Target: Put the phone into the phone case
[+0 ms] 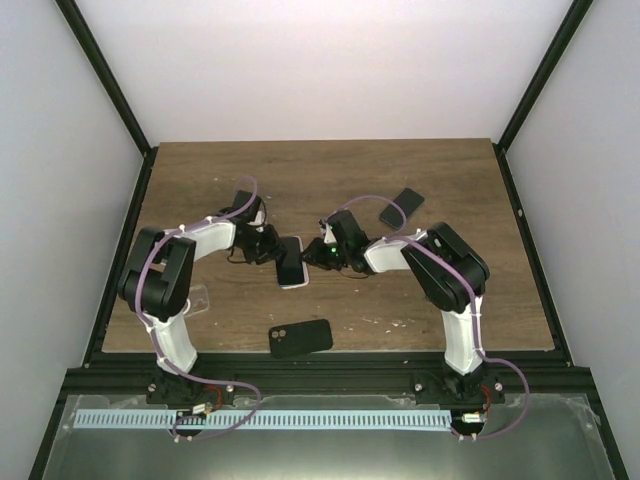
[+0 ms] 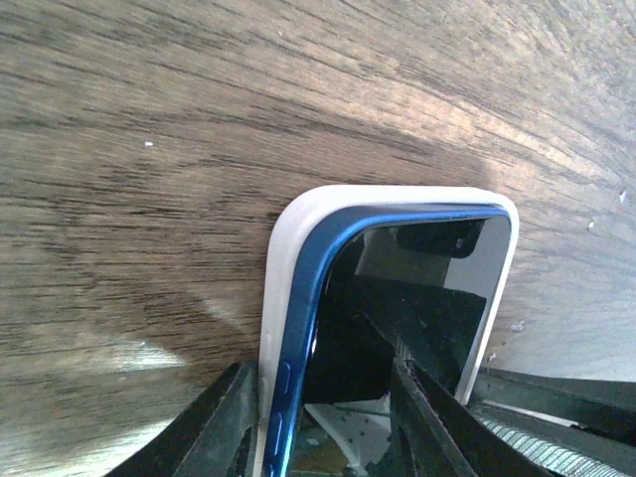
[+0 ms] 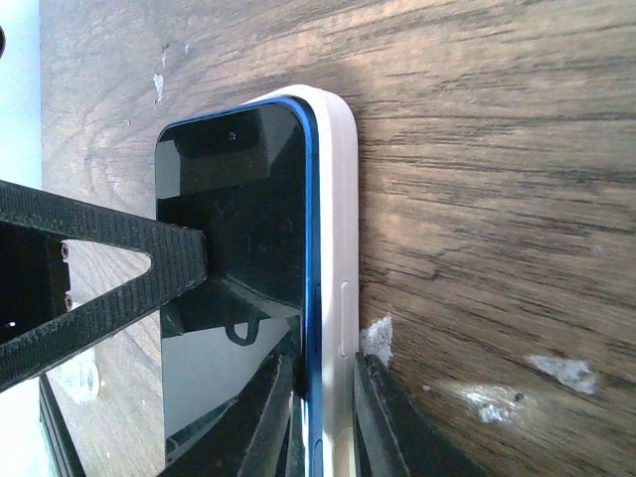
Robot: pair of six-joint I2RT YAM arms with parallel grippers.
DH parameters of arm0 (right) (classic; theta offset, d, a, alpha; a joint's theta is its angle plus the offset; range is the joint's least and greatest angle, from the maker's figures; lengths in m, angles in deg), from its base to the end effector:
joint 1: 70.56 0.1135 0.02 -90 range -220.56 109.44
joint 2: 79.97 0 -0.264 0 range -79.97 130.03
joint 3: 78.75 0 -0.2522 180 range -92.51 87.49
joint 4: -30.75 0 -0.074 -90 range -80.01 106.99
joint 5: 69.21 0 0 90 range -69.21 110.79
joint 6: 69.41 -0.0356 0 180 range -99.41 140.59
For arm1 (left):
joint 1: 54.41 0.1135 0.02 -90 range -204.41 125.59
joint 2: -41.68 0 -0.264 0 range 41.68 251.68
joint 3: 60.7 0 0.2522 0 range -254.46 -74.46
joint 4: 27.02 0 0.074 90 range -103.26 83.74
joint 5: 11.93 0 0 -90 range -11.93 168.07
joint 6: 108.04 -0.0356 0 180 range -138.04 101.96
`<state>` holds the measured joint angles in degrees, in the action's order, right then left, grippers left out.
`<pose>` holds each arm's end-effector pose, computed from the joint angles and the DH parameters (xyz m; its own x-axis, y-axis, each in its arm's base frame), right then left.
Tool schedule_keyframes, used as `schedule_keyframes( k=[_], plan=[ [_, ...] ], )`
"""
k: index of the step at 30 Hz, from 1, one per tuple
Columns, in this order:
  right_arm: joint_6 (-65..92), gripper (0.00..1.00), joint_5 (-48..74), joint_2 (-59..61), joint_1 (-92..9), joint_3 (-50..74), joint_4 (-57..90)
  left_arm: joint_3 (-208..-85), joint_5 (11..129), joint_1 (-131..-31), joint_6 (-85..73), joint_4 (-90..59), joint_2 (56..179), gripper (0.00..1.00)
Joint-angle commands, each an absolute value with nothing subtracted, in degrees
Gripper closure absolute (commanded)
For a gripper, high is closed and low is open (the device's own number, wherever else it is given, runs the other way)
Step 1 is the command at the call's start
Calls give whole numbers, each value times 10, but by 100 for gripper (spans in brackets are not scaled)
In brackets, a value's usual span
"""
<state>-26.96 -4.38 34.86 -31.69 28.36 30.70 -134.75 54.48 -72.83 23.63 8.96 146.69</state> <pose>0.2999 0.2612 0.1135 -0.9522 0.0902 -0.2917 -0.1651 0.6515 0.7405 0.3242 -0.1230 0.1406 -0.9435 -0.3280 -0.0478 -0.2530 0.8058 -0.5355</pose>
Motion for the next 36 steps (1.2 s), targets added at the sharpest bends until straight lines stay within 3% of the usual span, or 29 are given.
schedule_keyframes(
  k=[1, 7, 11, 18, 26, 36],
  plan=[
    [-296, 82, -57, 351, -280, 286, 337, -1368, 507, -761, 257, 82, 1490, 61],
    [-290, 82, -31, 339, -279, 292, 314, -1374, 528, -760, 248, 116, 1473, 61],
    [-284, 82, -25, 324, -281, 300, 294, -1373, 547, -759, 236, 145, 1440, 49],
    [-263, 71, -12, 299, -281, 319, 262, -1347, 564, -755, 212, 162, 1397, 42],
    [-247, 71, -7, 265, -281, 355, 244, -1282, 577, -755, 189, 152, 1349, 43],
    [-272, 77, -33, 254, -266, 386, 281, -1222, 524, -756, 196, 111, 1323, 56]
  ],
)
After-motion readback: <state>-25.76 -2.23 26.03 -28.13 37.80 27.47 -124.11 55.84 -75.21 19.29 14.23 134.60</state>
